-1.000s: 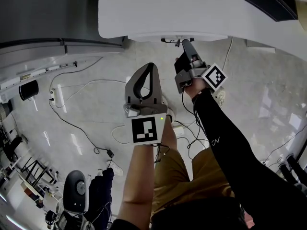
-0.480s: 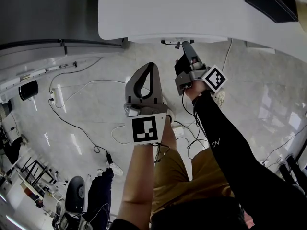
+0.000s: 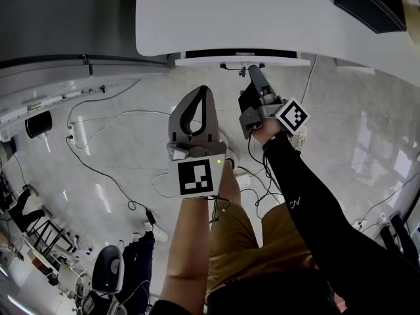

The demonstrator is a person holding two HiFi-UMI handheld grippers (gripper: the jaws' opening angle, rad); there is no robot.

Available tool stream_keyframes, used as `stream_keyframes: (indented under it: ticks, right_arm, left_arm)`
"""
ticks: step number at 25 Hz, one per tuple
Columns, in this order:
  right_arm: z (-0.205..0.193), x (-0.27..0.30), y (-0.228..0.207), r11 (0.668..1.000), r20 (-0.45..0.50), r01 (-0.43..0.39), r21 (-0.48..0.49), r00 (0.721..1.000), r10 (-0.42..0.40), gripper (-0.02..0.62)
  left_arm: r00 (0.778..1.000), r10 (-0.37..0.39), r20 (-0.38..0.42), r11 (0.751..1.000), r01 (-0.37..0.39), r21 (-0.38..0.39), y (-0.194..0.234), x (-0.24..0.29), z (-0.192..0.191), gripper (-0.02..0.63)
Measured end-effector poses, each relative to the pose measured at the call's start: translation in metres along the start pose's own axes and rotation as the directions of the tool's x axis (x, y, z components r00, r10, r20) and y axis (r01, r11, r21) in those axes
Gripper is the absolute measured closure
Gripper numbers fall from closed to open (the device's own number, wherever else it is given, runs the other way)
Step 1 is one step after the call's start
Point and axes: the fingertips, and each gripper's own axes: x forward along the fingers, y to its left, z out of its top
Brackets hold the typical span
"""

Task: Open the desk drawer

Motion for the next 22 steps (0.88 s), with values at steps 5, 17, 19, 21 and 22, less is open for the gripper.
stream_keyframes:
  ticks: [5,17,19,21,22]
  right_arm:
    - [0.0,-0.002,-0.001,1.0,-0.002,0.014,-0.004,1.0,-0.014,0.571]
    - [0.0,-0.003,-0.003,1.0,-0.006,0.028,0.002,1.0,-0.028,0.571]
    - [-0.001,-0.004,-0.001,1.0,-0.01,0.029,-0.002,1.0,-0.029,0.571]
    - [-0.003,-0.005,0.0,1.0,-0.017,0.029,-0.002,0.999,-0.029,0.571]
    - [-0.003,-0.006,0.0,1.0,-0.021,0.031,-0.003,0.999,-0.031,0.571]
  left_arm:
    - [1.0,0.007,0.0,1.0,-0.007,-0.001,0.004,0.002,0.002,0.597]
    - [1.0,0.023,-0.002,1.0,-0.023,0.0,0.012,0.008,0.005,0.597]
    - [1.0,0.028,-0.001,1.0,-0.028,0.0,0.013,0.006,0.006,0.597]
    - [0.999,0.035,-0.001,0.999,-0.035,-0.002,0.015,0.006,0.006,0.597]
    - [0.999,0.037,-0.001,0.999,-0.037,-0.003,0.017,0.007,0.007,0.597]
